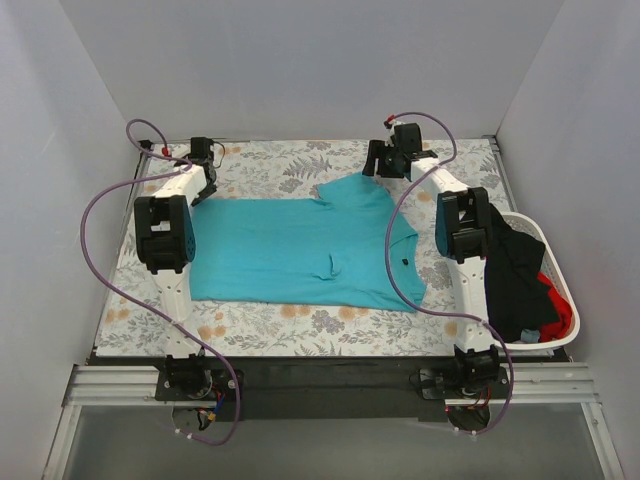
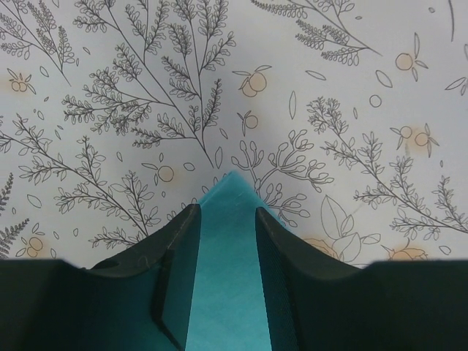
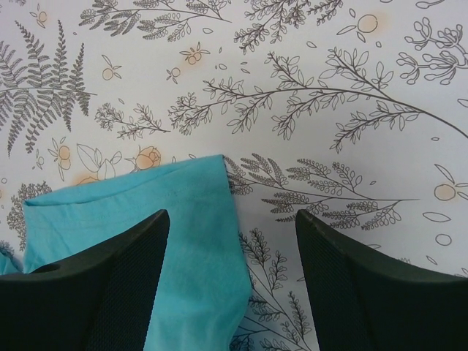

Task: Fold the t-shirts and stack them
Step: Fold the tshirt

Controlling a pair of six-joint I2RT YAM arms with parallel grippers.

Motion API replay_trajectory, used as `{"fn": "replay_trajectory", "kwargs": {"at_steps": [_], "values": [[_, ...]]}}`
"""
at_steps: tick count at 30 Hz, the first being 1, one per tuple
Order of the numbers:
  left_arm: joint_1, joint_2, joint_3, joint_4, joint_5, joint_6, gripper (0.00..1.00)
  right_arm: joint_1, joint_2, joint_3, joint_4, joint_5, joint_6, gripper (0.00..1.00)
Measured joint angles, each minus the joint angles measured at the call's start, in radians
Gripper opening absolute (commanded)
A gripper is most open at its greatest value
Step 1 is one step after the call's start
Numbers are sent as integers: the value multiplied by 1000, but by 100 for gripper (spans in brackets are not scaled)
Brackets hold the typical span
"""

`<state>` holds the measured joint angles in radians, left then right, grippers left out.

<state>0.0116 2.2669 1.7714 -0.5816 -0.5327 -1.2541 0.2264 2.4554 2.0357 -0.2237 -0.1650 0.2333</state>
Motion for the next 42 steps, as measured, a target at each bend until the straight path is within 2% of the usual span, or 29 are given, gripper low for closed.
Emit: {"fn": "replay_trajectory", "kwargs": {"at_steps": [6,9,20,24,29,33,35,42], "values": [[0,0,19,-2,0,3,35,5,38,35,16,-11,42,71],[0,0,19,-2,-1,8,35,15,41,37,19,-2,52,65],[0,0,21,-2,-11,28,36,84,73,97,-24,130,58,48],[0,0,24,-2,-19,35,36,91,90,130,-54,163,64,37],[0,0,24,-2,-27,43,38,96,93,136,-65,190,78,29],[0,0,27,-2,-31,51,38,97,93,136,-69,207,83,13],[0,0,32,-2,-33,53,38,97,93,137,-72,211,84,9],[0,3,44,-2,-33,57,37,97,101,153,-85,214,85,1]]}}
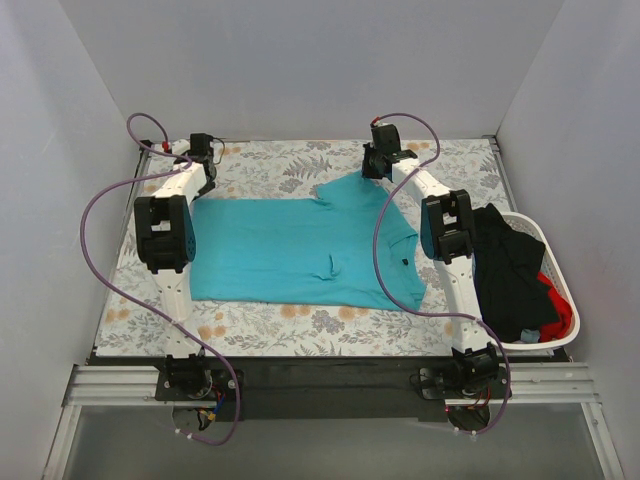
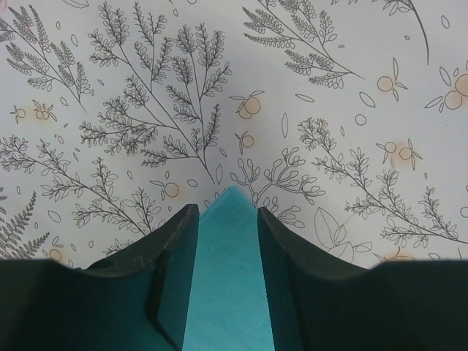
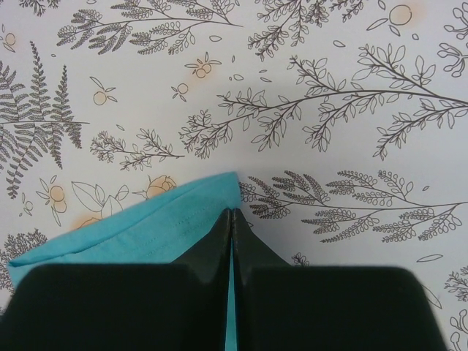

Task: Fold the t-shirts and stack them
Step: Fold the tshirt

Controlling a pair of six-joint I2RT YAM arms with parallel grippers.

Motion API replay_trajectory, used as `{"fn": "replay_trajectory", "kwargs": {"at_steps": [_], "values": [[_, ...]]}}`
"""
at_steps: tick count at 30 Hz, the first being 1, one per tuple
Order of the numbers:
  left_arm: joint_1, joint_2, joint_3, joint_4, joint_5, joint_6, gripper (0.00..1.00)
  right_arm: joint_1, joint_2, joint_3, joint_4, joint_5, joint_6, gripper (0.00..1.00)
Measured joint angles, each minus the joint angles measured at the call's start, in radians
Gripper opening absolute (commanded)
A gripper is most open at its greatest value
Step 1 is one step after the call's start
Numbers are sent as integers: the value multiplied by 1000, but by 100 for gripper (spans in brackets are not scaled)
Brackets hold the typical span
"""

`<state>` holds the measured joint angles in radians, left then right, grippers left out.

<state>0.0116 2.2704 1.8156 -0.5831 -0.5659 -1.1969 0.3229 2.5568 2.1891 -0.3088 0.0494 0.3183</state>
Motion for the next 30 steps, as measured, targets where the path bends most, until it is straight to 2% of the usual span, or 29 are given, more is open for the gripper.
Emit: {"fn": "replay_trajectory", "kwargs": {"at_steps": [6,9,14,15,16,24,30], "values": [[0,42,19,1,0,0,34,0,1,2,-2,-4,0,1],[0,57,25,6,-2,-4,29,0,1,2,-3,-5,-1,1],[-1,60,26,8,0,-10,9,0,1,2,-3,-9,-5,1],[-1,60,26,6,0,-13,2,0,0,2,-2,-11,-7,1],[-1,60,26,6,1,-15,0,0,0,2,-2,-13,-8,1],[-1,60,26,5,1,-19,0,-1,-32,-28,0,-58,-32,1],[-1,58,25,16,9,-19,0,-7,-139,-59,20,-96,-47,1]]}}
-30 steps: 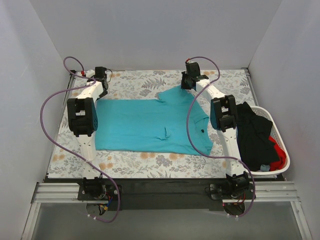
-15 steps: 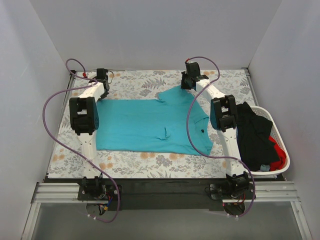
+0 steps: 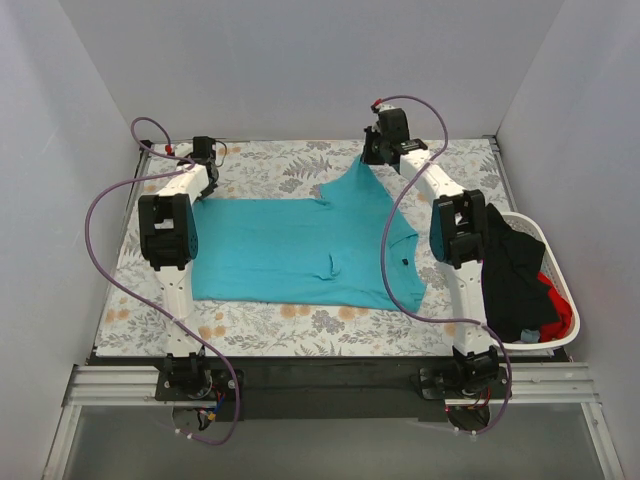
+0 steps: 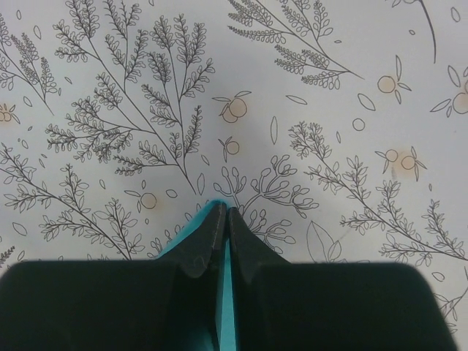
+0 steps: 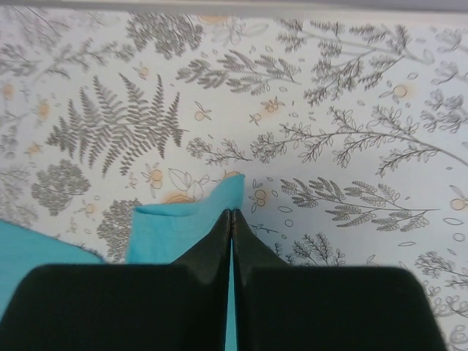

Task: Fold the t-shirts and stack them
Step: Fold the tshirt

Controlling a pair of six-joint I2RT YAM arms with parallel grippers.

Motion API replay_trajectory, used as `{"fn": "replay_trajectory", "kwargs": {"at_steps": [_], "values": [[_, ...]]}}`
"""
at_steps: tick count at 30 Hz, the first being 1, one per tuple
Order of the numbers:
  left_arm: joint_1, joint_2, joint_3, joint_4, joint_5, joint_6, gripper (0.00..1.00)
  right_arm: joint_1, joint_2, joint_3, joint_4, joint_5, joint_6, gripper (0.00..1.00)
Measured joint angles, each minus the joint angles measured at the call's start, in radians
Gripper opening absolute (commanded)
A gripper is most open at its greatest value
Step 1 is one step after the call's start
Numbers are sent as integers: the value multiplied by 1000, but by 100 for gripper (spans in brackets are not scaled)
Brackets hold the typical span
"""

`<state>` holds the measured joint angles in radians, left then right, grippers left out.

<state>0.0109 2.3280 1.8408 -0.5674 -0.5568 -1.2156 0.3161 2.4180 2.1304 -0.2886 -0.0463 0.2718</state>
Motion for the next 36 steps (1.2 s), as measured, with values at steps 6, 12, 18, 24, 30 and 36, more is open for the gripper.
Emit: {"fn": "replay_trajectory", "kwargs": {"at_steps": [6,12,18,24,30,36], "values": [[0,-22,-4,19,26,-2,0,-11,-157,-62,34,-16,-11,1],[3,-87,-35,36,58,-19,0,-15,-262,-182,61,-21,-13,1],[13,-159,-118,53,87,-41,0,-14,-340,-349,67,-29,-10,1],[35,-238,-226,55,103,-77,0,-14,-470,-547,81,-27,7,1],[70,-299,-328,51,130,-117,0,-14,-624,-707,103,-13,39,1],[90,-359,-401,48,152,-150,0,-14,-735,-842,127,3,66,1]]}}
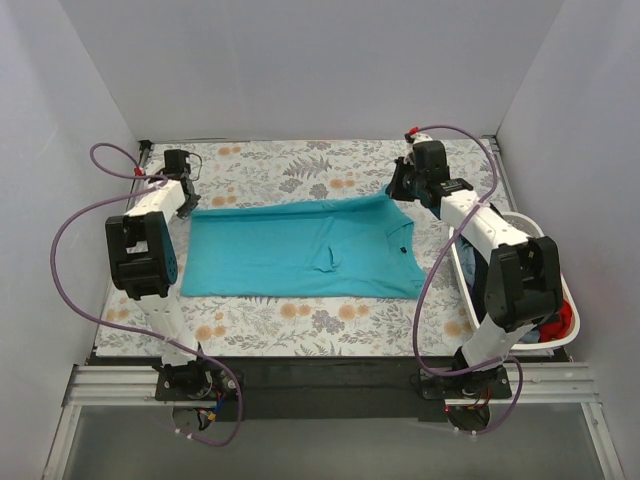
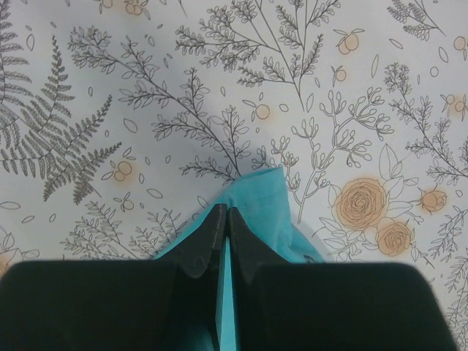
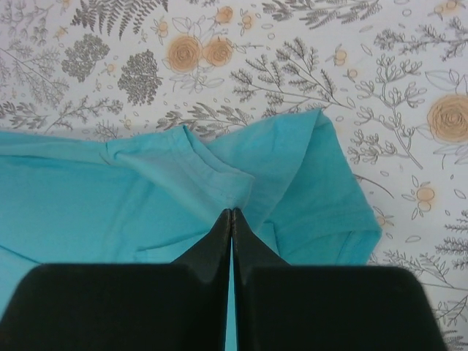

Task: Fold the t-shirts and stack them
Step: Fold the tshirt

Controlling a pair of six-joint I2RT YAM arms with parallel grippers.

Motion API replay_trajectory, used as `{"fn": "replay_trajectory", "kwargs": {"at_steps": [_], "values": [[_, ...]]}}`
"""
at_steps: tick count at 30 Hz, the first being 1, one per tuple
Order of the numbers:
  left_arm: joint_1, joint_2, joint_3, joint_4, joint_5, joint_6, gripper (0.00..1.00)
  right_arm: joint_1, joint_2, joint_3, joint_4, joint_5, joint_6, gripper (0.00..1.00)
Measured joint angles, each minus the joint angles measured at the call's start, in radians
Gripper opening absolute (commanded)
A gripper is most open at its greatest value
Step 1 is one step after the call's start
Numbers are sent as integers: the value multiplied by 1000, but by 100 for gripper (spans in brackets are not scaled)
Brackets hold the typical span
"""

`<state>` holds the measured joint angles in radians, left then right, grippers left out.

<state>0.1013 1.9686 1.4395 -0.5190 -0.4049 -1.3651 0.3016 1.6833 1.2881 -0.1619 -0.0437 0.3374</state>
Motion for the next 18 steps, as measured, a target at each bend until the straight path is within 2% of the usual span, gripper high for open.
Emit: {"fn": "replay_trajectory", "kwargs": {"at_steps": [18], "values": [[34,-130,-127,4,47,-29,0,2,-230,-270,9,18,49,1]]}}
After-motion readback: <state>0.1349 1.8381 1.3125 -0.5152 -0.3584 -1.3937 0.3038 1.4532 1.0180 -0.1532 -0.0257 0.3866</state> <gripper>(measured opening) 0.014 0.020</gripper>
